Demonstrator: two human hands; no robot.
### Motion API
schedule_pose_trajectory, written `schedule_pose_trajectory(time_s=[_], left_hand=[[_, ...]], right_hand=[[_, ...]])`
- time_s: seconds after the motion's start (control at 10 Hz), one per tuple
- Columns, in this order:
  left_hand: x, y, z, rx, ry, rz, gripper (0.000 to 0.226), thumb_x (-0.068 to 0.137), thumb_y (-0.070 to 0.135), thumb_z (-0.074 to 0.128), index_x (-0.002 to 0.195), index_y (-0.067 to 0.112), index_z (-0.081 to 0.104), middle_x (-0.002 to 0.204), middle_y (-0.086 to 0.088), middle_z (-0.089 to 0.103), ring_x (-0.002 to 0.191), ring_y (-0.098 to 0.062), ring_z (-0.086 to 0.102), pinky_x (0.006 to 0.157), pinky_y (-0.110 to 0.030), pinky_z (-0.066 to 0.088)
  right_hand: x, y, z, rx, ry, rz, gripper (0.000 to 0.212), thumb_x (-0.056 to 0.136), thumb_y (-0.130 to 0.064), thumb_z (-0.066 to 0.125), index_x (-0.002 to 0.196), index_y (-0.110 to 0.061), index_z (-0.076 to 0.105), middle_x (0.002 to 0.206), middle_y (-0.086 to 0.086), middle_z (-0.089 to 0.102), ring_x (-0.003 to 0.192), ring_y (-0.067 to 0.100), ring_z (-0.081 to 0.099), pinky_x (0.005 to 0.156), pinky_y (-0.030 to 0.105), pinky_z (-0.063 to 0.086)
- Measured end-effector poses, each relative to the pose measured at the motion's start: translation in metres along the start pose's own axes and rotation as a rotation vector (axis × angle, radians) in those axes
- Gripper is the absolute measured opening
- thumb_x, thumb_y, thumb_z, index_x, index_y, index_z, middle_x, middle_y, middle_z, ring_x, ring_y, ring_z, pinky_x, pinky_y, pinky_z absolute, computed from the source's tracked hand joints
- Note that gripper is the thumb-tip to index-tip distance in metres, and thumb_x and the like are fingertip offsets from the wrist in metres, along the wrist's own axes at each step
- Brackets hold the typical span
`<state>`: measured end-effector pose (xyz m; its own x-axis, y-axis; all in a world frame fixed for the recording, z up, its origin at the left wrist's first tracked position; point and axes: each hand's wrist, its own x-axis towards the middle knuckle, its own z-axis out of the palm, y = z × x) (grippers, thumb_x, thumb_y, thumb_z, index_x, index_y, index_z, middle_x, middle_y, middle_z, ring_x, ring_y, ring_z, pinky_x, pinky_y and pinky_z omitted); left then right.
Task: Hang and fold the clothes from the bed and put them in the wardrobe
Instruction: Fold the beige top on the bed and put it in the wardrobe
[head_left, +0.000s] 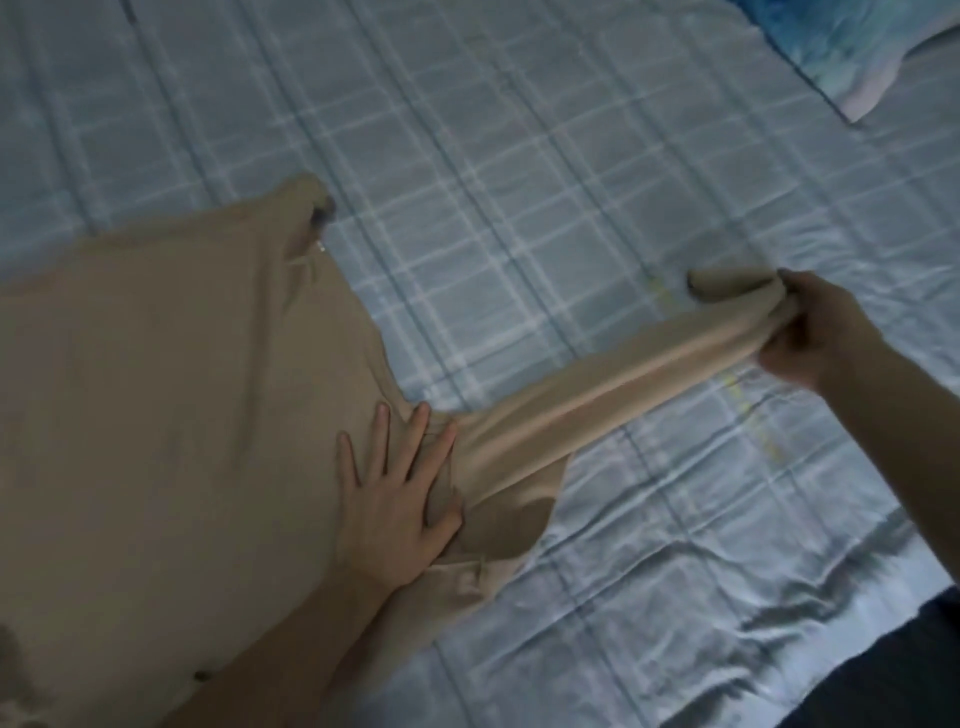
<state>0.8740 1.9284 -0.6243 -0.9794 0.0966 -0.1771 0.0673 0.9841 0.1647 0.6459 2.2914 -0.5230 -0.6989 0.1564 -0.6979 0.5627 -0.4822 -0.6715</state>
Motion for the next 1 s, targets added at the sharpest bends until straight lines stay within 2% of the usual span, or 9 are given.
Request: schedule_pose_trajectory(time_s=[0.1, 0.2, 0.3, 0.4, 0.5, 0.6, 0.7, 0.8, 1.0], left_hand=[[-0.001, 0.004, -0.005, -0.019, -0.035, -0.030, 0.080, 0.080, 0.066, 0.042, 0.153, 0.038, 0.023, 0.163, 0.006, 0.012, 0.150, -0.032, 0.007, 0.112, -0.068, 0.009], [0.001, 0.001, -0.009, -0.115, -0.092, -0.042, 0.068, 0.084, 0.068, 0.031, 0.149, 0.049, 0.021, 0.162, 0.015, 0.005, 0.151, -0.025, 0.002, 0.115, -0.064, 0.003], [-0.005, -0.005, -0.062, -1.191, -0.049, -0.295, 0.043, 0.085, 0.056, 0.035, 0.122, 0.055, 0.057, 0.152, 0.012, 0.039, 0.143, -0.020, 0.032, 0.119, -0.055, 0.014], [-0.038, -0.053, -0.116, -2.115, 0.120, -0.589, 0.070, 0.070, 0.070, 0.049, 0.105, 0.016, 0.076, 0.113, -0.008, 0.069, 0.099, -0.025, 0.066, 0.094, -0.046, 0.053], [-0.098, -0.102, -0.134, -2.323, 0.085, -0.518, 0.087, 0.069, 0.078, 0.052, 0.126, 0.014, 0.065, 0.120, -0.010, 0.062, 0.100, -0.027, 0.061, 0.079, -0.041, 0.057], [-0.151, -0.119, -0.116, -2.210, -0.104, -0.692, 0.082, 0.065, 0.055, 0.080, 0.134, 0.015, 0.059, 0.130, -0.013, 0.063, 0.110, -0.024, 0.065, 0.080, -0.037, 0.058], [-0.182, -0.124, -0.084, -1.490, 0.107, -1.003, 0.047, 0.068, 0.024, 0.085, 0.112, 0.016, 0.068, 0.103, -0.013, 0.073, 0.077, -0.019, 0.071, 0.055, -0.023, 0.054], [-0.194, -0.133, -0.061, -1.419, 0.219, -1.125, 0.018, 0.089, 0.012, 0.066, 0.107, 0.011, 0.066, 0.101, -0.013, 0.071, 0.077, -0.019, 0.066, 0.057, -0.025, 0.051], [-0.212, -0.139, -0.060, -1.147, 0.342, -1.076, 0.009, 0.090, 0.027, 0.066, 0.090, 0.018, 0.065, 0.088, -0.002, 0.069, 0.081, -0.019, 0.064, 0.073, -0.038, 0.051]], right_hand=[[-0.031, -0.009, 0.023, 0.097, -0.024, -0.210, 0.091, 0.046, -0.018, 0.093, 0.130, -0.005, 0.059, 0.110, 0.008, 0.072, 0.099, 0.019, 0.070, 0.075, 0.030, 0.058], [-0.099, 0.002, 0.076, 0.013, -0.045, -0.427, 0.018, 0.094, -0.025, 0.055, 0.104, -0.016, 0.068, 0.084, -0.004, 0.072, 0.081, 0.013, 0.070, 0.065, 0.030, 0.055], [-0.171, 0.054, 0.126, -0.249, -0.151, -0.676, 0.023, 0.096, -0.030, 0.051, 0.079, -0.023, 0.064, 0.064, -0.012, 0.062, 0.068, 0.008, 0.060, 0.062, 0.029, 0.051], [-0.220, 0.147, 0.154, -0.701, -0.322, -0.939, 0.023, 0.096, -0.025, 0.051, 0.076, -0.018, 0.060, 0.064, -0.009, 0.056, 0.064, 0.001, 0.049, 0.063, 0.027, 0.044], [-0.263, 0.251, 0.170, -1.179, -0.811, -0.853, 0.021, 0.094, -0.025, 0.047, 0.101, -0.009, 0.058, 0.101, 0.008, 0.063, 0.092, 0.016, 0.058, 0.081, 0.035, 0.047], [-0.281, 0.307, 0.165, -1.518, -1.282, -0.714, 0.044, 0.088, -0.017, 0.050, 0.132, -0.011, 0.051, 0.141, 0.019, 0.044, 0.122, 0.036, 0.046, 0.099, 0.041, 0.042], [-0.266, 0.299, 0.147, -1.499, -1.142, -0.760, 0.047, 0.076, -0.012, 0.044, 0.119, -0.015, 0.063, 0.118, 0.011, 0.063, 0.106, 0.032, 0.060, 0.091, 0.038, 0.049], [-0.217, 0.268, 0.112, -1.610, -0.592, -0.993, 0.055, 0.063, -0.005, 0.052, 0.117, -0.018, 0.059, 0.116, 0.011, 0.057, 0.096, 0.035, 0.056, 0.079, 0.040, 0.050], [-0.170, 0.225, 0.069, -2.003, -0.464, -0.936, 0.040, 0.065, -0.031, 0.073, 0.095, -0.011, 0.058, 0.090, 0.007, 0.049, 0.076, 0.032, 0.052, 0.054, 0.038, 0.046]])
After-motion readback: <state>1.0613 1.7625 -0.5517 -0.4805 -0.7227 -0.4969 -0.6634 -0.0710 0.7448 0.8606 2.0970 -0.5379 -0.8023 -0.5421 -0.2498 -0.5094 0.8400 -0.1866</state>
